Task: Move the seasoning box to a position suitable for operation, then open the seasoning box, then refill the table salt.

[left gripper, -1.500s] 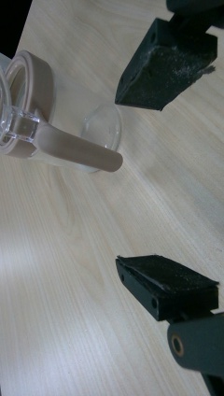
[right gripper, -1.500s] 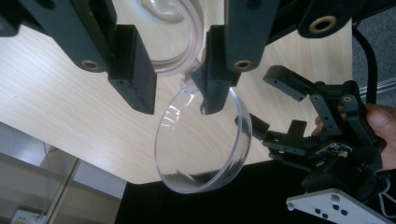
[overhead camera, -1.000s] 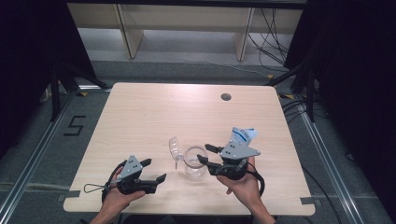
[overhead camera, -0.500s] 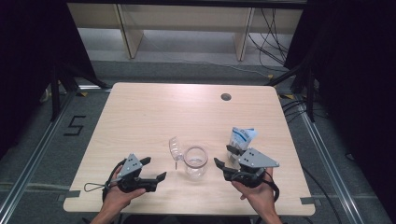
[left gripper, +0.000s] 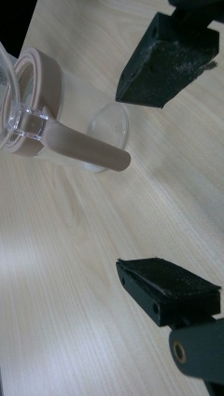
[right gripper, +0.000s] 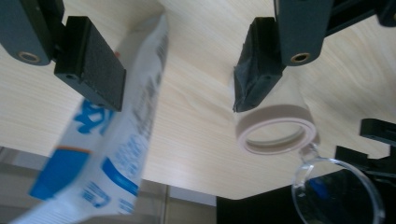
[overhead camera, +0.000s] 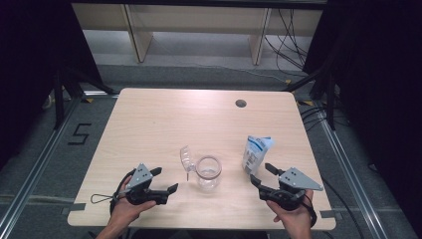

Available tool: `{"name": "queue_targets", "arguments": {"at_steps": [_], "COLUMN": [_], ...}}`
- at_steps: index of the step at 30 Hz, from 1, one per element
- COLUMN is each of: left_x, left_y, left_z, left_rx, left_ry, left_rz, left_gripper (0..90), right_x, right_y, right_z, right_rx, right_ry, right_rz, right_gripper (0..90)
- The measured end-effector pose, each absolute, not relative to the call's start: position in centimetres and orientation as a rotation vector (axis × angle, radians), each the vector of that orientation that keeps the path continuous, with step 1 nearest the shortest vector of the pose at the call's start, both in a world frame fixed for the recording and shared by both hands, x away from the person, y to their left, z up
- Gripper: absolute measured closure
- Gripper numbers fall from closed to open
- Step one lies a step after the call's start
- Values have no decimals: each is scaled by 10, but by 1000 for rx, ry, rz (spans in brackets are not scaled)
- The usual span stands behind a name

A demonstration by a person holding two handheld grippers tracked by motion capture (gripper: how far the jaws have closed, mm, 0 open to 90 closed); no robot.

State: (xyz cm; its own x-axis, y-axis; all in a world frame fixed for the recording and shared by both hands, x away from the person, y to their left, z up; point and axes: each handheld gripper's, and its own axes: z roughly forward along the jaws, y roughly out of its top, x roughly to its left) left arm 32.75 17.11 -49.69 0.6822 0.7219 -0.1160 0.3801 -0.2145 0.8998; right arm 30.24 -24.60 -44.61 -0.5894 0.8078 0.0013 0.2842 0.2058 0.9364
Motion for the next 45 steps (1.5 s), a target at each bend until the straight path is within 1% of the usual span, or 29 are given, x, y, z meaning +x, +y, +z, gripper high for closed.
{"name": "queue_targets", "arguments": {"at_steps": [6,8,9,15,20,26,28,31,34,35,39,41,45], "left_x": [327,327,327,329,329,328,328,328,328,328,326,326,325], "left_y": [170,170,169,168,168,167,167,167,168,168,168,168,168], "left_z": [-497,-497,-497,-497,-497,-497,-497,-497,-497,-497,-496,-497,-497], "left_rx": [1830,1837,1834,1833,1839,1835,1838,1837,1842,1843,1844,1838,1832], "left_ry": [871,866,872,875,861,861,858,860,864,869,871,872,871], "left_rz": [396,399,400,388,392,393,395,394,395,392,403,401,401], "left_gripper": [155,155,155,155,155,155,155,155,155,155,155,155,156], "right_x": [307,309,307,315,319,325,328,332,333,337,337,342,347], "right_y": [-263,-265,-265,-271,-274,-270,-271,-268,-262,-263,-257,-256,-255], "right_z": [-452,-456,-456,-464,-468,-471,-471,-472,-473,-475,-475,-477,-477], "right_rx": [1070,1090,1161,1142,1220,1236,1188,1178,1252,1202,1251,1198,1203], "right_ry": [1978,1974,1978,1993,2002,2001,2001,1980,1968,1980,1965,1972,1939], "right_rz": [1352,1374,1374,1358,1371,1376,1352,1361,1381,1376,1366,1378,1355], "right_gripper": [316,300,297,244,220,210,205,187,170,166,158,158,158]}}
